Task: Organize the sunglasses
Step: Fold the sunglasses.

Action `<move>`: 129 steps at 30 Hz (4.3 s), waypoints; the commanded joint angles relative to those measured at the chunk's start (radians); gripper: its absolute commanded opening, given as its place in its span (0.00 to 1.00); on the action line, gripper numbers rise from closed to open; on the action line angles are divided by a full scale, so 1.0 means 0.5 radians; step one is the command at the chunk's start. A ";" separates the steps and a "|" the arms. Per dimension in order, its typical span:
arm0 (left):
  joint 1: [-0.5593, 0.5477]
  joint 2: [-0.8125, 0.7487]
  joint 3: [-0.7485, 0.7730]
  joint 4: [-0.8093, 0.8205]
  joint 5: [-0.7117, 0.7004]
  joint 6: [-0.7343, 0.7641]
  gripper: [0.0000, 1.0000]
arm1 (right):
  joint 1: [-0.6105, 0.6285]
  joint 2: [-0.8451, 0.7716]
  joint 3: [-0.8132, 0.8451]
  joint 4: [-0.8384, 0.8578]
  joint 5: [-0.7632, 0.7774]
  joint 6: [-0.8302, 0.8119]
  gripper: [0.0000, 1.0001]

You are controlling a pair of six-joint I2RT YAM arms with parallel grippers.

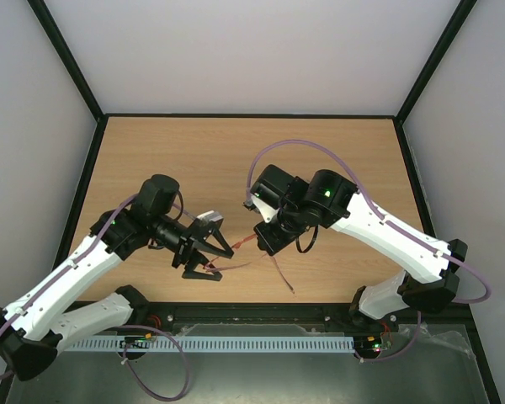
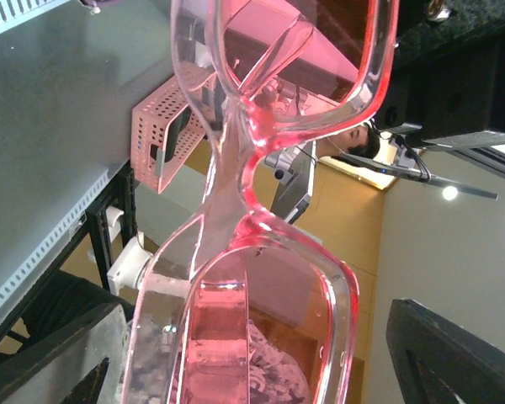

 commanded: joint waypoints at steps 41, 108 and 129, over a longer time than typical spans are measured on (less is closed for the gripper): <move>-0.156 0.074 0.007 -0.228 0.025 0.257 0.32 | 0.060 -0.014 0.012 -0.054 -0.028 -0.023 0.37; 0.135 0.739 0.429 0.695 -0.643 0.058 0.25 | -0.839 -0.360 -0.256 -0.035 -0.737 0.608 0.50; 0.125 0.780 0.616 0.391 -0.646 0.297 0.25 | -0.855 -0.072 -0.145 -0.013 -0.459 0.684 0.51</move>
